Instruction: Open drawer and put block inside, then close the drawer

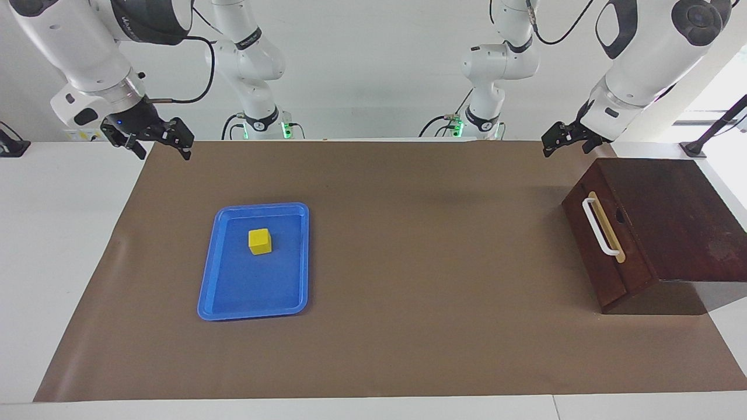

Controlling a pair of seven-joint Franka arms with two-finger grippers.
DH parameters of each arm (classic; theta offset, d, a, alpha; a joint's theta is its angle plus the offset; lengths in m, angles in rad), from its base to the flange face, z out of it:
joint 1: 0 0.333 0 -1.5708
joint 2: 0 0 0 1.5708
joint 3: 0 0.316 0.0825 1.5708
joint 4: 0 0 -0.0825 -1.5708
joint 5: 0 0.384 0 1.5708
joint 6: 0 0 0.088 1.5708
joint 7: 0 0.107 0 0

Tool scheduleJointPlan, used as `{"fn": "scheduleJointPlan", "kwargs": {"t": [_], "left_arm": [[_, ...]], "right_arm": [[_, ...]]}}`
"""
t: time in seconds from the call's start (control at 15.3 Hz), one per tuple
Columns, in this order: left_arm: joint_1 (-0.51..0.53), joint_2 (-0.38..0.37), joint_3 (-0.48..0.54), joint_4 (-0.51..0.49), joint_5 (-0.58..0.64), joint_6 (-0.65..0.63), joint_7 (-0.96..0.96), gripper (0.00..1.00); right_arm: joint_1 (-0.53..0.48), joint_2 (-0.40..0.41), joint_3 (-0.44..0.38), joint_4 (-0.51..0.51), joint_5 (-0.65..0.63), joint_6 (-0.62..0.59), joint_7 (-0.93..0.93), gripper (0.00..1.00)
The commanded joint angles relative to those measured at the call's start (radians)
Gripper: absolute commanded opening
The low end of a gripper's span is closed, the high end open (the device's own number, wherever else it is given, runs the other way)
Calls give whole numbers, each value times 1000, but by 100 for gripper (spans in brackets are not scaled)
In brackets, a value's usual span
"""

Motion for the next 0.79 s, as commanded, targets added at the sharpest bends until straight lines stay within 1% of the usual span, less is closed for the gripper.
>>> {"fn": "scheduleJointPlan", "kwargs": {"t": [0.0, 0.33, 0.59, 0.65, 0.72], "left_arm": [[1, -16, 5, -10, -8, -8, -1, 100], [1, -16, 5, -10, -8, -9, -1, 100], [-10, -17, 2, -9, -8, -5, -8, 100], [-11, -17, 2, -15, -7, 30, -17, 100], [-11, -20, 2, -34, 1, 99, -20, 100]], "right_arm": [[-12, -14, 10, -14, -24, 17, -9, 100], [-9, -14, 10, -14, -23, 30, -9, 100], [-10, -17, 9, -22, -18, 15, -1, 100], [-12, -20, 7, -28, -13, 17, 5, 100], [-18, -25, 7, -37, -6, 18, 38, 100]]}}
